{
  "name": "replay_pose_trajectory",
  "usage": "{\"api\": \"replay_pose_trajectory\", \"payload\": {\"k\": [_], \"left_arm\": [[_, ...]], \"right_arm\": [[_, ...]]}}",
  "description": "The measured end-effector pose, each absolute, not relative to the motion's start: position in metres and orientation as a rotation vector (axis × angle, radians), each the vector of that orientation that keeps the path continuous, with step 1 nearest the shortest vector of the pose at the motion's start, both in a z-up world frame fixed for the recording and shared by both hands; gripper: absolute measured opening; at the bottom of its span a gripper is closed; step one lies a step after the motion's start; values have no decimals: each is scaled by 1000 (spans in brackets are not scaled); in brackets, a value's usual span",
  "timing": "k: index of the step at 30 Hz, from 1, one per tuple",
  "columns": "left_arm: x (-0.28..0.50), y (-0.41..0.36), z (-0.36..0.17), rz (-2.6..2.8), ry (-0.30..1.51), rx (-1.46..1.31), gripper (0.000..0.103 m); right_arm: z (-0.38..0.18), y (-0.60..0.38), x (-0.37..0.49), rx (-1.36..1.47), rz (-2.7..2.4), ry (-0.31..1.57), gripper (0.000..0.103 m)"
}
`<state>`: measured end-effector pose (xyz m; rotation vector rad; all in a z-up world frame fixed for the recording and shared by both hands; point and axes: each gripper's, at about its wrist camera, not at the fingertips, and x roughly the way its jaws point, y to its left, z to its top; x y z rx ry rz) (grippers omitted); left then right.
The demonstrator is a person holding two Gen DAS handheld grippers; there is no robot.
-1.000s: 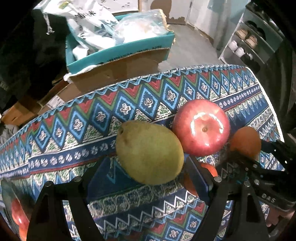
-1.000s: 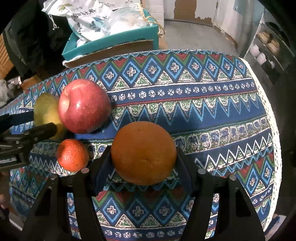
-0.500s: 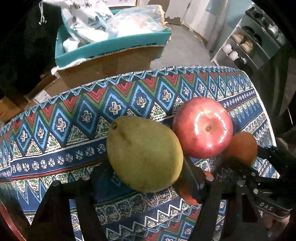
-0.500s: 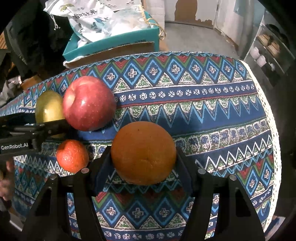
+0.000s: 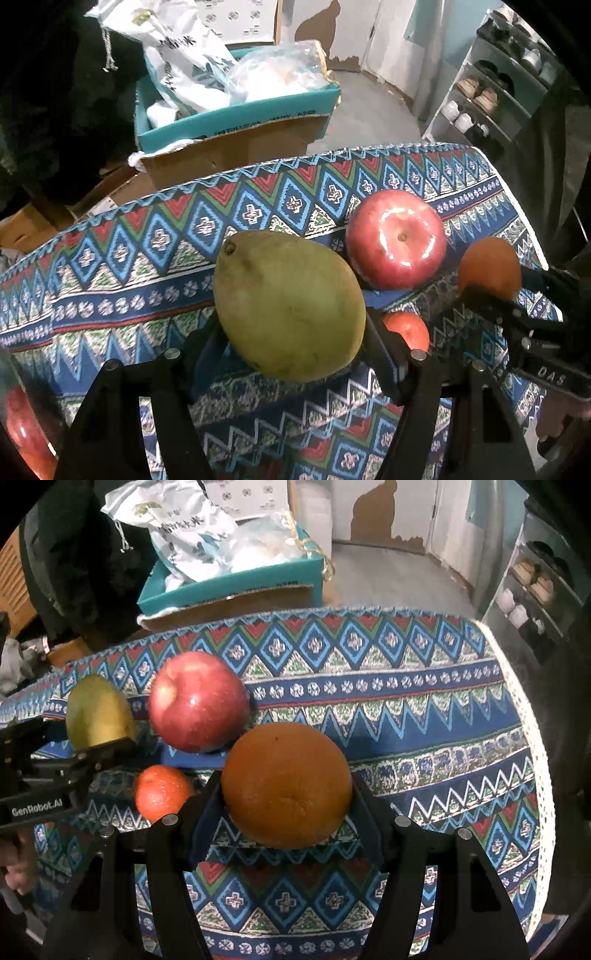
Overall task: Organize fruits
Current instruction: 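Carry the pear in the left gripper and the orange in the right gripper to the bowl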
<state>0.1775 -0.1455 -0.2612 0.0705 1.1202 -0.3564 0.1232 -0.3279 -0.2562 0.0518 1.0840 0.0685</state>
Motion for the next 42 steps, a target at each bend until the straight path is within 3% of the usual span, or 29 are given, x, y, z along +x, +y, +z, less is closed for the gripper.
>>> {"api": "replay_pose_trajectory", "payload": {"k": [27, 42], "left_arm": [[95, -84, -149, -315, 928, 77, 72], [57, -45, -110, -302, 883, 59, 72]], "right_arm": [[-134, -275, 79, 14, 166, 874, 66], [-100, -226, 47, -39, 273, 812, 66]]}}
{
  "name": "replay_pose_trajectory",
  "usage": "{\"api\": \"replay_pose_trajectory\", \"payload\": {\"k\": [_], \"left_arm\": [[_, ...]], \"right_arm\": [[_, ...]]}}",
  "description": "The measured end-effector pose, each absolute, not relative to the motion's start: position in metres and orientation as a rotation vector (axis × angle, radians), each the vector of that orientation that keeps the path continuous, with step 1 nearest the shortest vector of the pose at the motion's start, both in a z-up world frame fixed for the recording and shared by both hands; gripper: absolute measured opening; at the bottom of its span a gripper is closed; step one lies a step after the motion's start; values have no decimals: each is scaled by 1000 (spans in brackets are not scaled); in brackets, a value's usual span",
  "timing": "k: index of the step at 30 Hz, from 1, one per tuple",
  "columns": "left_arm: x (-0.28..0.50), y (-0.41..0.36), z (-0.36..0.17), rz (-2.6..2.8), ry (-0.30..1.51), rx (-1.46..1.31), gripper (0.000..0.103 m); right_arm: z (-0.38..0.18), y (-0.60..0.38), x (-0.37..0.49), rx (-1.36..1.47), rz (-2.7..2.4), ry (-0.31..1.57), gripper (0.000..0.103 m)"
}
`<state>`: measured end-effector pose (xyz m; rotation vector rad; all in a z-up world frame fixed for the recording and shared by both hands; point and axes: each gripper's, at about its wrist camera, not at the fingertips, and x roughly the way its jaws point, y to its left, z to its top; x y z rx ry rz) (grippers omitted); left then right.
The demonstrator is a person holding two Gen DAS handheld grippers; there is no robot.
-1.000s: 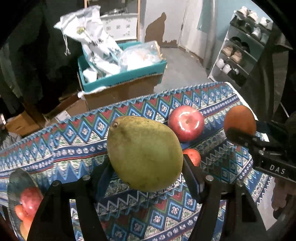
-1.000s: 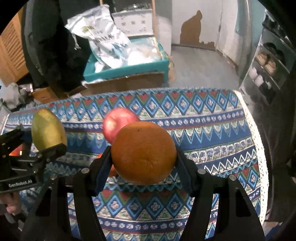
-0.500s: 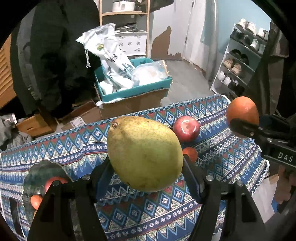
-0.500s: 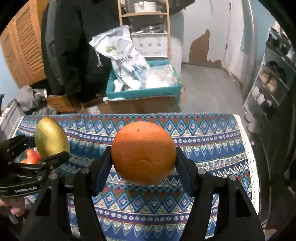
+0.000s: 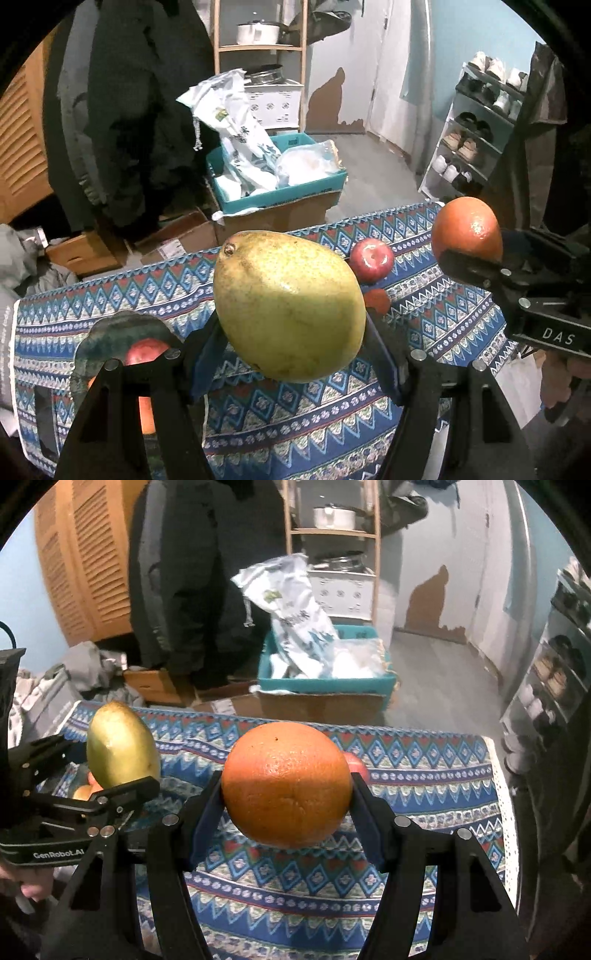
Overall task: Organize fruits
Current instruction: 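Carry the pear in the left gripper and the orange in the right gripper to the bowl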
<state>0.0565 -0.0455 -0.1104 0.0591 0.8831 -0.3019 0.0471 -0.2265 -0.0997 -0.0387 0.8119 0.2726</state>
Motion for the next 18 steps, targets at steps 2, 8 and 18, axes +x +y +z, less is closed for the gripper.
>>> {"api": "replay_pose_trajectory", "payload": {"k": [2, 8, 18], "left_arm": [[54, -37, -108, -295, 884, 48, 73], [52, -11, -103, -252, 890, 23, 72], [45, 34, -101, -196, 889, 18, 72]], "right_arm": [[-96, -219, 45, -47, 288, 806, 66], [-88, -199, 39, -56, 330, 794, 65], [-86, -156, 39, -82, 410, 794, 66]]}}
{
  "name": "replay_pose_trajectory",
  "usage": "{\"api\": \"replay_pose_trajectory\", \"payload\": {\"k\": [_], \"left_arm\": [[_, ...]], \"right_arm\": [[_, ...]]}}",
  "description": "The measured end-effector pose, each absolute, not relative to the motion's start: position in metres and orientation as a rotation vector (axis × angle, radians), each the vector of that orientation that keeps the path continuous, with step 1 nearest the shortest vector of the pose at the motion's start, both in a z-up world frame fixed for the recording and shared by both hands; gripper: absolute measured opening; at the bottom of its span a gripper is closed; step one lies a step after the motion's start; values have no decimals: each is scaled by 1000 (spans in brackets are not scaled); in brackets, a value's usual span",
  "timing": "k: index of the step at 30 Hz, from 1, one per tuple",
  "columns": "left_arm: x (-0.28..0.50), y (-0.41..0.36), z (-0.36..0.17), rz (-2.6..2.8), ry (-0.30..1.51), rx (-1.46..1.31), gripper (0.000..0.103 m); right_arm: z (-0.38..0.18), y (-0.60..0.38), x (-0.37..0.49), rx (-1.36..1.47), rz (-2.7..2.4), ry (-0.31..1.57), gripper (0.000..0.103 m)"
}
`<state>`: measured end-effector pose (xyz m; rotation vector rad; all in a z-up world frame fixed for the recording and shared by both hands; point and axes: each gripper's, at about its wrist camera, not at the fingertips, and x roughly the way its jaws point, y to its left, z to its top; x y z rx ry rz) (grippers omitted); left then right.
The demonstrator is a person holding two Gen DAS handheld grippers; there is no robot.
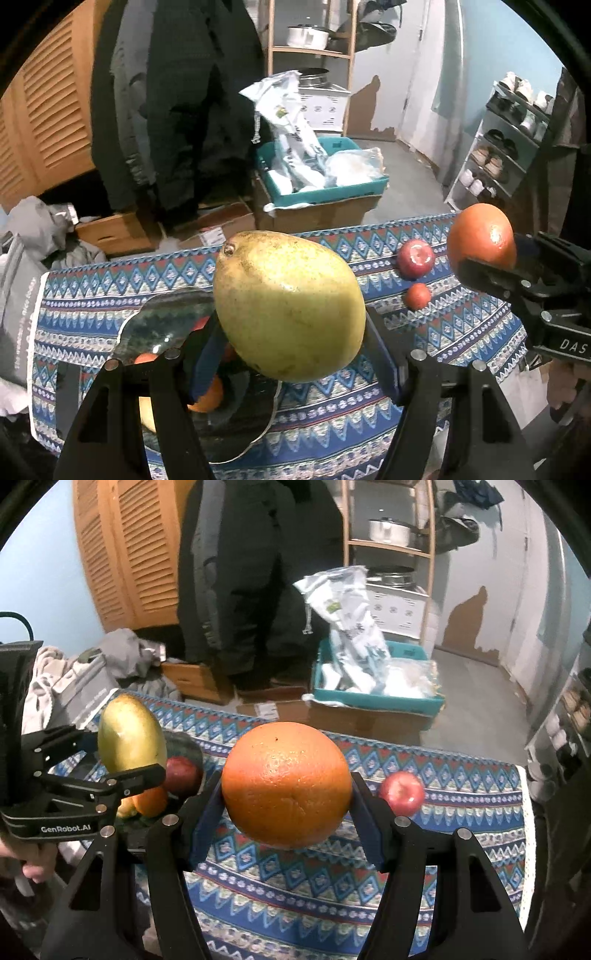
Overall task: Organize fruits
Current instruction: 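Carry the pear in the left gripper and the orange in the right gripper to the bowl, then lower the pear into the bowl and open the left gripper while the right gripper releases the orange there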
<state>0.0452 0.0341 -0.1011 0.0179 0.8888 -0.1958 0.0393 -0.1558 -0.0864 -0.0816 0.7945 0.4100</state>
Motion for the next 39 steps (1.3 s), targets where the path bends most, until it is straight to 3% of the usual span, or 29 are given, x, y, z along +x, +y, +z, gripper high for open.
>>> {"api": "replay_pose_trajectory", "payload": {"k": [15, 39], "left_arm": [[44, 111, -122, -80, 926, -48, 72], [85, 184, -205, 24, 1090, -175, 73]], "right_arm": [[-100, -87, 49, -132, 500, 824, 65], [-166, -1, 74, -180, 625, 954, 66]]}}
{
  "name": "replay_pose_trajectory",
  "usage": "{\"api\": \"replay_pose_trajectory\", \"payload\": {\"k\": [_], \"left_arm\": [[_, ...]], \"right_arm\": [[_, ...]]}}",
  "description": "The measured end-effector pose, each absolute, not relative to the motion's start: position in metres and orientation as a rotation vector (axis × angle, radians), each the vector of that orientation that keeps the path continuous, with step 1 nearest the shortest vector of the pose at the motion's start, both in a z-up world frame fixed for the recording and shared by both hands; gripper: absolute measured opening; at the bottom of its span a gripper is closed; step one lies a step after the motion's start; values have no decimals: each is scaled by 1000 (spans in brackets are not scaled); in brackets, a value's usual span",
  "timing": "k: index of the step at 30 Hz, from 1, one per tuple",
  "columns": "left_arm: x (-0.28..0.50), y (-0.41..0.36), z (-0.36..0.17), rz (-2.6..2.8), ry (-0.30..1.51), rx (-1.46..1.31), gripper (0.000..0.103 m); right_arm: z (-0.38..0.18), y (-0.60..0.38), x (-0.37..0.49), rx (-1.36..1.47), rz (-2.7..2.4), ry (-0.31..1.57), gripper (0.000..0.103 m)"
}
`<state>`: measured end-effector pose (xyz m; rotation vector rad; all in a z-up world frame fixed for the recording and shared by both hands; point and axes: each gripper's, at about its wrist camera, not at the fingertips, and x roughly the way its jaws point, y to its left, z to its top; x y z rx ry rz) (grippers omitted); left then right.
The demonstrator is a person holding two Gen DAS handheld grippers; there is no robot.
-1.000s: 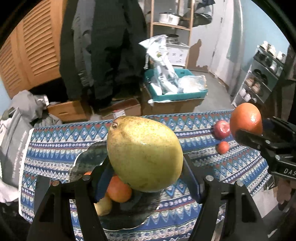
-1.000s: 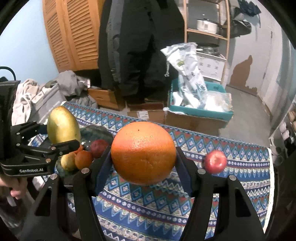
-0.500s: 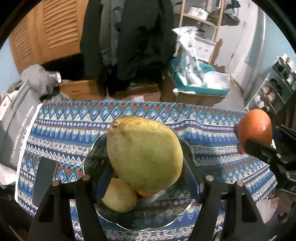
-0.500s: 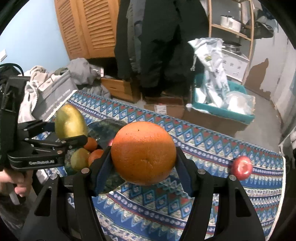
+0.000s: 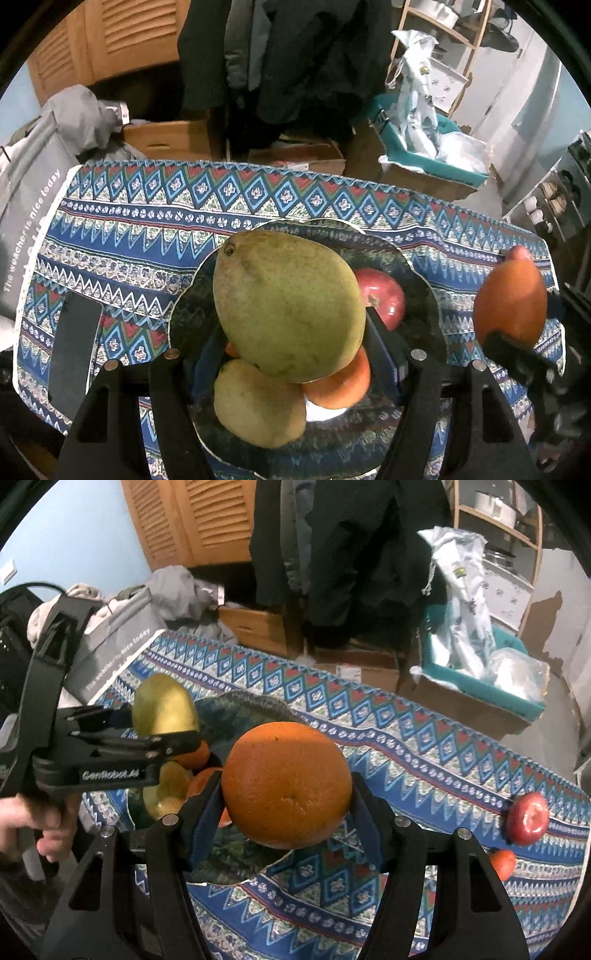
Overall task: Organize fruits
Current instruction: 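Lower the pear into the bowl and open the left gripper while the right gripper releases the orange there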
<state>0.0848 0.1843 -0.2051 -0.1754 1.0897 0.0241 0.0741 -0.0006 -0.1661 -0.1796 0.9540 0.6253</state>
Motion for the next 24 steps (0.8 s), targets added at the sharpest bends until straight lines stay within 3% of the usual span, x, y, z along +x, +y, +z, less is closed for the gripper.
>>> {"api": "replay_pose_trajectory", "payload": {"k": [17, 24], "left_arm": [[103, 192, -243, 30, 1206, -201, 72], [97, 187, -223, 29, 1143, -145, 70]], "right_arm": [[-210, 24, 68, -244, 660, 1048, 66], [-217, 31, 64, -255, 677, 1068, 66]]}}
